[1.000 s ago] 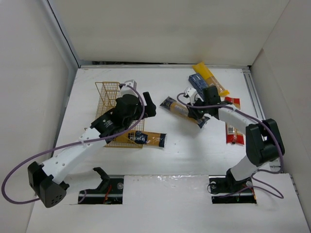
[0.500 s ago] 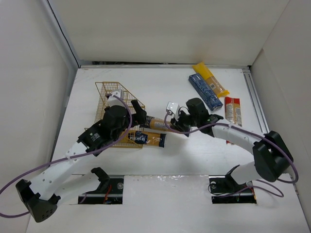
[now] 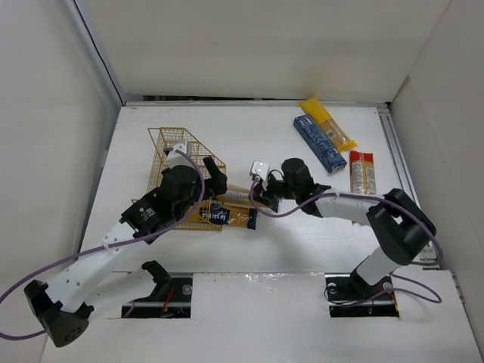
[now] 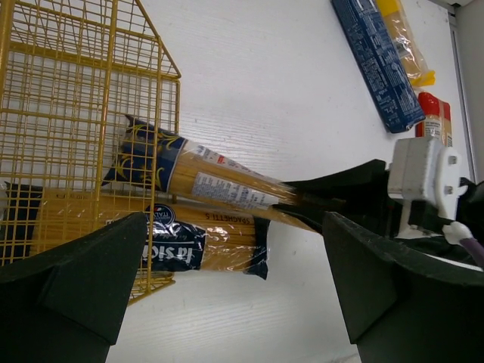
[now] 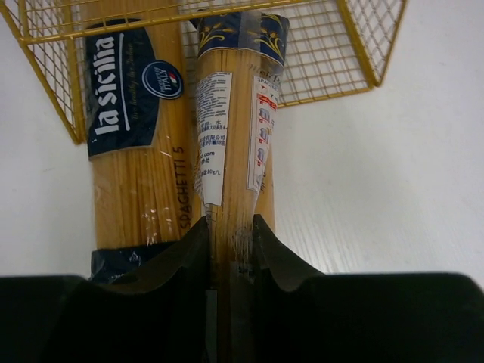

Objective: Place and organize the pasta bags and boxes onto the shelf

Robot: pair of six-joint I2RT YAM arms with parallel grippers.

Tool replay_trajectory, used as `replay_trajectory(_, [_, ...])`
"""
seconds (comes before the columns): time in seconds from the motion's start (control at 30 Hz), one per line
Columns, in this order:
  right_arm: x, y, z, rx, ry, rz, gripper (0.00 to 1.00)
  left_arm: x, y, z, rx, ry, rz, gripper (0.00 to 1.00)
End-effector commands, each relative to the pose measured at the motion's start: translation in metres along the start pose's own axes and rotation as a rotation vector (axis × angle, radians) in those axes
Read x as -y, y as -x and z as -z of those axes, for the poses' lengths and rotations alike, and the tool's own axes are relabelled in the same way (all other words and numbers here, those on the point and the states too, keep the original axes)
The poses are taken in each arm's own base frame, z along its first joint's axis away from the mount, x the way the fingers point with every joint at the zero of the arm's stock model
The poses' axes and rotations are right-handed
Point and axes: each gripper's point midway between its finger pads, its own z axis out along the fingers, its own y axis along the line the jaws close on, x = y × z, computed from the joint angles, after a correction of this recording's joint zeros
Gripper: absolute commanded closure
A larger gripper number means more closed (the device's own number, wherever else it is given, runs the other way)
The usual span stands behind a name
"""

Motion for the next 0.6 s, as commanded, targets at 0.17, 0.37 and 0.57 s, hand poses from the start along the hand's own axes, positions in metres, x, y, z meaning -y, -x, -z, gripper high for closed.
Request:
replay_trajectory(0.17, [-0.010,0.090,-0.028,0.391,0.155,0.176,1.00,0.002,0.006,-0.001,0.020,0.006,0.013,0.00])
replay_trajectory(0.37, [-0.026,0.091,-0.058,0.446,0.260,0.173,1.00,0.003,0.006,-0.005,0.013,0.012,0.008,0.00])
replay_trajectory(0.57, [-0.036,0.089,-0.081,0.431,0.279,0.152,0.73,0.004,0.006,-0.003,0.005,0.007,-0.002,0.00])
